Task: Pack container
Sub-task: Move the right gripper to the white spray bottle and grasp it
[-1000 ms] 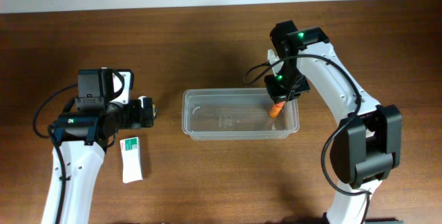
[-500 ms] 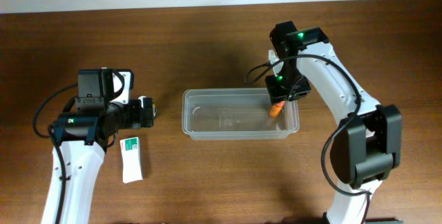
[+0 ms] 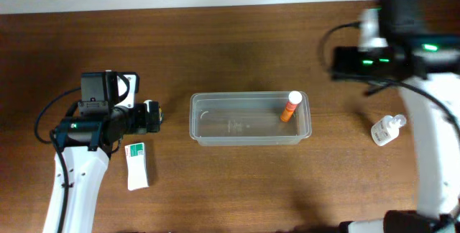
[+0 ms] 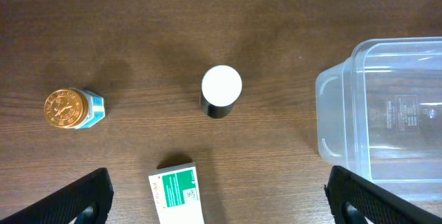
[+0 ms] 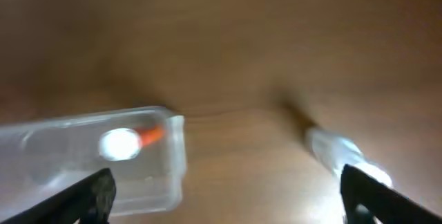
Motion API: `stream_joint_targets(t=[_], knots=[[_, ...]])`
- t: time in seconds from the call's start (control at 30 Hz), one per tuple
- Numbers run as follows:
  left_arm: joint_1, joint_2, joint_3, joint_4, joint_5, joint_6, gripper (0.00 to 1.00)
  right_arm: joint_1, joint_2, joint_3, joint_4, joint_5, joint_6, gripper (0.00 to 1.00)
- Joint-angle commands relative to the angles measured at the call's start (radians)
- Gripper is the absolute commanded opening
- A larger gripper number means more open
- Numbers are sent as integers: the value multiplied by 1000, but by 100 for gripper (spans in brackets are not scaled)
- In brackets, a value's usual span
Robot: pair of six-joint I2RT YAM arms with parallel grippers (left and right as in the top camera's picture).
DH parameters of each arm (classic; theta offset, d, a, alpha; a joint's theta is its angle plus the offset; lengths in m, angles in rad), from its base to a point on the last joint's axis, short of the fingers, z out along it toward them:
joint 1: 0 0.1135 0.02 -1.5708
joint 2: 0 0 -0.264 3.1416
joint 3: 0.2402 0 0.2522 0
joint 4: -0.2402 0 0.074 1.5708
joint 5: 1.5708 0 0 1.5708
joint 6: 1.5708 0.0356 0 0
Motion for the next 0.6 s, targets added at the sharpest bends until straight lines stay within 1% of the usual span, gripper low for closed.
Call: stream_joint_targets(t=[0.0,0.13,0.27,0.47,0.57], knots=[[-4,0,22,0,11,-6,99,-128,24,-12,-35,19,5,100],[-4,0,22,1,11,-6,99,-254,60,-77,-51,19,-29,99],[-4,0,22,0,11,-6,99,-333,105,-167,-47,19,-29,99],[-4,0,22,1,11,-6,99,-389,160,-281,19,11,-29,100],[-4,0,22,3,11,-6,99,-389,187,-289,22,8,-33,97]])
